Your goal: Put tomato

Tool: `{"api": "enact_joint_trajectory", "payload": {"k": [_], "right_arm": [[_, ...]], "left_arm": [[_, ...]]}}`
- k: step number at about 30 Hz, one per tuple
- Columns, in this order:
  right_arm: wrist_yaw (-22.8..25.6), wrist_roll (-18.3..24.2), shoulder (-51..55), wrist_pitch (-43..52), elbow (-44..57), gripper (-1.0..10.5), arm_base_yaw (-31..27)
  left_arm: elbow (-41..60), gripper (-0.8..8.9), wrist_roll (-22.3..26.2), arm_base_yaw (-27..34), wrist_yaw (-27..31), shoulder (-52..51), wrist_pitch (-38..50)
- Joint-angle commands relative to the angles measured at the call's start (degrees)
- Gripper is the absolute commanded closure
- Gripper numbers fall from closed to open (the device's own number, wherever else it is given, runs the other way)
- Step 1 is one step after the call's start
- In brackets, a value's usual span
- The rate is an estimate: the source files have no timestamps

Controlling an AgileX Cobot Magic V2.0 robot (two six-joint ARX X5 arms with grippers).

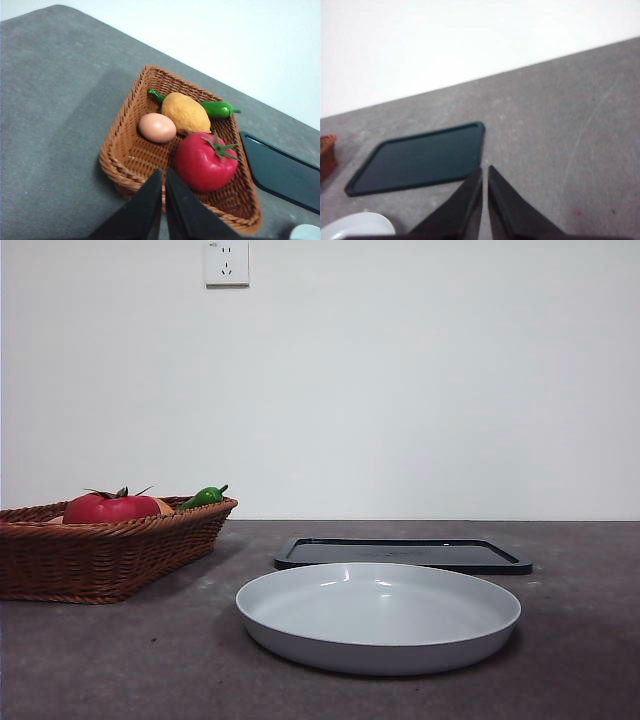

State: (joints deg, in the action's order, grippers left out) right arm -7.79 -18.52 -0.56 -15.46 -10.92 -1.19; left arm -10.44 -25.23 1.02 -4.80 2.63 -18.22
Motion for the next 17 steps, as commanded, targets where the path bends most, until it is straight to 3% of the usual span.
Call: {"api": "enact_joint_trajectory", "payload": {"k": [1, 8, 17], "right_arm": [[-0.94, -0.94, -1.31, -2.25, -3.65, 9.4, -0.07], [-6.36, 2.47, -8.74, -8.76, -13.88, 9.4, -0.07], [-19.06, 8.70, -24.46, -20.04, -29.16, 9.4, 0.11]], "left_arm": [[-3.63, 8.03, -0.50, 0.15, -1.92, 1.86, -0.66], [-14.69, 8.03, 5.90, 0.13, -7.87, 10.86, -7.34], [-29.53, 8.03, 16.50, 0.09, -17.81, 24.46, -19.74]]}}
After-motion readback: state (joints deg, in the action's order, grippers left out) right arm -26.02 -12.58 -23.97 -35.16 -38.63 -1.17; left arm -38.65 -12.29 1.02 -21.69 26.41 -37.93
